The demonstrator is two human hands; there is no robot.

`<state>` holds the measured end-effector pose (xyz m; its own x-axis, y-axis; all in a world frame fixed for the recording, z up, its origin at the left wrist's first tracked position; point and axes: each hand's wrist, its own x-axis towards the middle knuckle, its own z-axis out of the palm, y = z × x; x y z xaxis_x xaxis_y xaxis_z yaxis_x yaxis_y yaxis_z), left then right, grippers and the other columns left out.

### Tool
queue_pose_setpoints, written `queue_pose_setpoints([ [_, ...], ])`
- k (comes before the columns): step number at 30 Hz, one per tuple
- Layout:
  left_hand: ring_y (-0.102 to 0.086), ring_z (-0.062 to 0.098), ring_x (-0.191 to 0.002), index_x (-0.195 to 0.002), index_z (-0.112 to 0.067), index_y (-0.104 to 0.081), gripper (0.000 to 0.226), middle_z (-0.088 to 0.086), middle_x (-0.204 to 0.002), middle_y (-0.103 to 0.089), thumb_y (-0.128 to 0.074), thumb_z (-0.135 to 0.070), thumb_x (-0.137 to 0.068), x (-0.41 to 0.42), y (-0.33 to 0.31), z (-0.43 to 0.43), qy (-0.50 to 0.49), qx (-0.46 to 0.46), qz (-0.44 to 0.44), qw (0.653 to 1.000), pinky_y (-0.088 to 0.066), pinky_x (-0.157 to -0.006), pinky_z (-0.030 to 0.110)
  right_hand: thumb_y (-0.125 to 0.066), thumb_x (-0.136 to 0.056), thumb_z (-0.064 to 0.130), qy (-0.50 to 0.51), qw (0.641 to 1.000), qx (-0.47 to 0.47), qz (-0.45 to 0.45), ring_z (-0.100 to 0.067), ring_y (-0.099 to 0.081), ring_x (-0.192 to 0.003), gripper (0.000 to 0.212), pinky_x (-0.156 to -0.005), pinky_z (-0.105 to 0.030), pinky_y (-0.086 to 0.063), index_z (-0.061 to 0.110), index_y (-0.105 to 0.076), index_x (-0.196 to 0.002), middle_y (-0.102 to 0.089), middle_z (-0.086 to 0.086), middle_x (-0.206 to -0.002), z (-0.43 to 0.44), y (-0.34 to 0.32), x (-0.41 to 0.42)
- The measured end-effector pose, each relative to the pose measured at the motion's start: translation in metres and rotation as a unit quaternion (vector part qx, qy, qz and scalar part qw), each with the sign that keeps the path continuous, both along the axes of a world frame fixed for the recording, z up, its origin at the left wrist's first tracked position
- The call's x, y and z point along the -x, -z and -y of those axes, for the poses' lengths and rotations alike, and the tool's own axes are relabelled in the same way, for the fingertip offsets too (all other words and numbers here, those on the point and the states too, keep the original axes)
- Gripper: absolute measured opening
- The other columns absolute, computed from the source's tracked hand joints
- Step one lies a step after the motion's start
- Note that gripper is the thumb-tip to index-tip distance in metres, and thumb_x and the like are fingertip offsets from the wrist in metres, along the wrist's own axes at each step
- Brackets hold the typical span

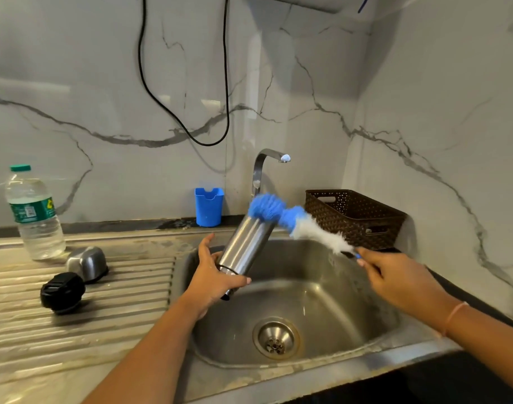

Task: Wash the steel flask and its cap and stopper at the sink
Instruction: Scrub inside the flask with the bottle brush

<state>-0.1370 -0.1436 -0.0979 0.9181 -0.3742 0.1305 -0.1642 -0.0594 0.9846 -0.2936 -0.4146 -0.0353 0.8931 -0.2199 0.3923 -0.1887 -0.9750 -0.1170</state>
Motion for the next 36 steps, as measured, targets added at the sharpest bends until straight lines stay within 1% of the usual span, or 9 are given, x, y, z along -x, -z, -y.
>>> queue_pose_setpoints([
  [4, -0.054, 0.02, -0.106, -0.146, -0.039, 0.01, 0.129, -0.001, -0.124, -0.043, -0.084, -0.002, -0.064, -0.002, 0.001, 0.0, -0.025, -0.049, 0.039, 0.998, -0.055, -0.062, 0.027, -0.032, -0.101, 0.032, -0.015, 0.999, 0.024, -0.015, 0.001, -0.039, -0.056, 0.044, -0.05, -0.014, -0.03, 0.03, -0.034, -0.145, -0.057, 0.011, -0.081, -0.017, -0.002, 0.003],
  [8, -0.056, 0.028, -0.112, -0.145, -0.039, 0.02, 0.136, 0.007, -0.146, -0.036, -0.082, 0.002, -0.064, -0.006, 0.006, -0.003, -0.042, -0.061, 0.053, 0.996, -0.056, -0.063, 0.028, -0.023, -0.102, 0.036, -0.079, 0.98, 0.152, -0.104, -0.008, -0.056, -0.091, 0.049, -0.072, -0.02, -0.045, 0.034, -0.014, -0.15, -0.059, 0.008, -0.115, -0.045, 0.01, 0.015],
  [12, -0.056, 0.014, -0.092, -0.14, -0.044, 0.028, 0.14, 0.008, -0.126, -0.045, -0.083, -0.002, -0.065, -0.005, 0.005, -0.001, -0.033, -0.104, 0.088, 0.99, -0.052, -0.062, 0.022, -0.028, -0.102, 0.033, 0.0, 0.994, 0.081, -0.076, -0.013, -0.056, -0.08, 0.043, -0.07, -0.024, -0.044, 0.027, -0.035, -0.145, -0.066, -0.001, -0.108, -0.024, -0.005, -0.005],
  [15, -0.056, 0.014, -0.099, -0.133, -0.051, 0.031, 0.142, -0.001, -0.117, -0.045, -0.084, -0.007, -0.063, -0.003, 0.007, 0.001, -0.022, -0.138, 0.128, 0.982, -0.054, -0.082, 0.034, -0.032, -0.101, 0.03, 0.046, 0.998, 0.025, -0.036, -0.018, -0.063, -0.08, 0.041, -0.07, -0.029, -0.046, 0.022, -0.046, -0.139, -0.068, -0.006, -0.104, -0.011, -0.014, -0.015],
  [19, -0.048, 0.018, -0.114, -0.128, -0.052, 0.032, 0.142, 0.008, -0.139, -0.028, -0.084, -0.005, -0.062, -0.002, 0.008, 0.001, -0.059, -0.152, 0.172, 0.972, -0.043, -0.093, 0.031, -0.03, -0.102, 0.034, -0.042, 0.993, 0.026, -0.108, -0.007, -0.058, -0.072, 0.04, -0.069, -0.022, -0.049, 0.032, -0.037, -0.142, -0.063, 0.004, -0.084, -0.037, 0.001, 0.004],
  [21, -0.041, 0.026, -0.127, -0.127, -0.052, 0.034, 0.142, 0.013, -0.152, -0.009, -0.084, -0.005, -0.063, -0.002, 0.009, -0.001, -0.071, -0.166, 0.18, 0.967, -0.043, -0.096, 0.034, -0.029, -0.102, 0.036, -0.073, 0.989, 0.055, -0.116, -0.007, -0.058, -0.075, 0.042, -0.073, -0.024, -0.05, 0.035, -0.033, -0.144, -0.064, 0.006, -0.09, -0.047, 0.01, 0.011],
  [28, -0.054, 0.023, -0.103, -0.129, -0.046, 0.038, 0.137, 0.012, -0.153, -0.001, -0.08, -0.009, -0.069, 0.003, 0.004, 0.002, -0.063, -0.224, 0.235, 0.944, -0.045, -0.079, 0.021, -0.034, -0.101, 0.031, 0.032, 0.998, 0.001, -0.047, -0.018, -0.062, -0.082, 0.038, -0.078, -0.031, -0.05, 0.02, -0.052, -0.132, -0.068, -0.004, -0.103, -0.02, -0.013, -0.016],
  [32, -0.062, 0.021, -0.078, -0.122, -0.048, 0.042, 0.133, 0.015, -0.153, 0.015, -0.076, -0.012, -0.073, 0.002, 0.004, 0.003, -0.068, -0.298, 0.265, 0.914, -0.054, -0.068, 0.028, -0.033, -0.101, 0.034, -0.057, 0.989, 0.018, -0.133, -0.012, -0.06, -0.083, 0.039, -0.078, -0.029, -0.051, 0.029, -0.042, -0.139, -0.066, 0.001, -0.104, -0.059, -0.001, -0.001],
  [36, -0.061, 0.019, -0.085, -0.118, -0.053, 0.046, 0.135, 0.004, -0.153, 0.021, -0.075, -0.014, -0.074, 0.003, 0.003, 0.002, -0.058, -0.345, 0.299, 0.888, -0.053, -0.068, 0.025, -0.03, -0.102, 0.031, 0.005, 0.985, 0.077, -0.156, -0.017, -0.062, -0.091, 0.033, -0.073, -0.027, -0.046, 0.025, -0.052, -0.125, -0.065, -0.003, -0.108, -0.055, -0.021, -0.004],
])
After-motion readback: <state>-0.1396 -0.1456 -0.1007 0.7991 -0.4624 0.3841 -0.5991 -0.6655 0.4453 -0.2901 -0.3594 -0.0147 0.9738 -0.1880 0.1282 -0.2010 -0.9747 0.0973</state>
